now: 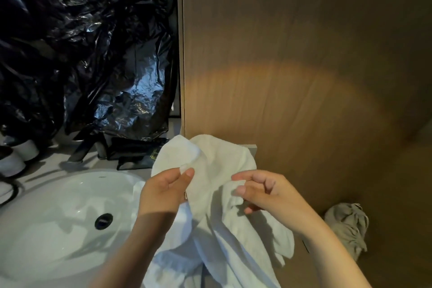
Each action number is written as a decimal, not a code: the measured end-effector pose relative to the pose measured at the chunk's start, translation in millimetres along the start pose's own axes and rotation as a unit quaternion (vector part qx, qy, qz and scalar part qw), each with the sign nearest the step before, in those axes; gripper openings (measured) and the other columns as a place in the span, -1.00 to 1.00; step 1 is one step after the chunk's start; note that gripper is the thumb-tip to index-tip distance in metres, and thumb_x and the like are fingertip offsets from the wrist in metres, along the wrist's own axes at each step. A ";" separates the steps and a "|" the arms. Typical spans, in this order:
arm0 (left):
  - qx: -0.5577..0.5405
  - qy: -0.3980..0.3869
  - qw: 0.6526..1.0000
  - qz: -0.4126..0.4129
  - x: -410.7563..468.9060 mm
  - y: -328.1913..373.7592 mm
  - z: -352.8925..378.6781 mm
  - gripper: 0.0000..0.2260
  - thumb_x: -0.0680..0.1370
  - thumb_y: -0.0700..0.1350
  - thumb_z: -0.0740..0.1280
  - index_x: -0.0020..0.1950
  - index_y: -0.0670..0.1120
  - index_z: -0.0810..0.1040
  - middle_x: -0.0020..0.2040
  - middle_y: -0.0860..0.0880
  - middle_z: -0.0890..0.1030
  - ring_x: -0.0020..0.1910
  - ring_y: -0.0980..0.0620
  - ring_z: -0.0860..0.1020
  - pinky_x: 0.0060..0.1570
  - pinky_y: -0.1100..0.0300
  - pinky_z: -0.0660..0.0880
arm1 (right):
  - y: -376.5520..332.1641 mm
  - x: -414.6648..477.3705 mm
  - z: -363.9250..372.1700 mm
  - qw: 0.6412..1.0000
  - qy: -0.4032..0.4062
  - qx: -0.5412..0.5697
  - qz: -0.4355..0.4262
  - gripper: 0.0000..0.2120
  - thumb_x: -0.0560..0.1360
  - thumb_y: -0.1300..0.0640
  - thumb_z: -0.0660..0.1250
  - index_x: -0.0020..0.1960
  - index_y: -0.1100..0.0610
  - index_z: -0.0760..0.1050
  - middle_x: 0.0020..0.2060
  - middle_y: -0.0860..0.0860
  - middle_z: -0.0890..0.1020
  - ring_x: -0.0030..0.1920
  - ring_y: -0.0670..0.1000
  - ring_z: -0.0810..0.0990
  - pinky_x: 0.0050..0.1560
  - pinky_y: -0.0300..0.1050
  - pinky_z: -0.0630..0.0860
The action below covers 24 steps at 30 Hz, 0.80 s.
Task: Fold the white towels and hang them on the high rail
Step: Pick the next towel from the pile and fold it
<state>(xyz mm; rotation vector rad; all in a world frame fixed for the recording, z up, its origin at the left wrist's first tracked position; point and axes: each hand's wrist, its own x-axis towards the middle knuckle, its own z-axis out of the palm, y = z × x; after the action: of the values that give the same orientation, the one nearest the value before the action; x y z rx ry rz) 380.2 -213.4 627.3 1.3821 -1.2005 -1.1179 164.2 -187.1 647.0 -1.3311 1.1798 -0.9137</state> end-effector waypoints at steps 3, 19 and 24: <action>-0.023 -0.015 1.000 -0.002 -6.0 -5.5 -7.5 -0.58 0.54 -0.09 0.39 -0.48 -0.14 0.38 -0.49 -0.02 0.36 -0.45 0.09 0.34 -0.31 0.22 0.33 | -4.8 2.3 4.4 0.999 -0.036 -0.003 -0.009 -0.60 0.40 0.12 0.48 0.23 0.12 0.57 -0.19 0.05 0.71 -0.11 0.07 0.69 -0.09 -0.14 0.63; -0.067 -0.045 0.996 0.032 -21.2 -9.3 -8.9 -0.85 0.49 -0.19 0.42 -0.14 0.05 0.72 -0.34 -0.06 0.67 -0.36 0.07 0.62 -0.24 0.35 0.54 | -11.8 7.8 28.3 0.953 0.128 -0.198 -0.191 -0.89 0.41 0.15 0.51 -0.22 -0.06 0.67 -0.28 -0.09 0.60 -0.23 -0.04 0.57 -0.23 -0.30 0.45; -0.106 -0.060 0.992 0.015 -21.9 -4.7 -8.6 -0.86 0.46 -0.13 0.44 -0.13 0.12 0.72 -0.30 -0.07 0.69 -0.30 0.06 0.65 -0.19 0.32 0.57 | -11.1 10.4 35.9 0.948 0.118 -0.221 -0.198 -0.90 0.43 0.17 0.51 -0.21 0.00 0.65 -0.04 -0.21 0.57 -0.16 -0.03 0.56 -0.18 -0.32 0.45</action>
<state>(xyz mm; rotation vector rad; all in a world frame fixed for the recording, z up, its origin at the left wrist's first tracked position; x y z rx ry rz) 387.1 -190.5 624.8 1.1467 -1.1465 -1.2838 202.6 -190.0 652.5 -1.9109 1.3816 -1.1611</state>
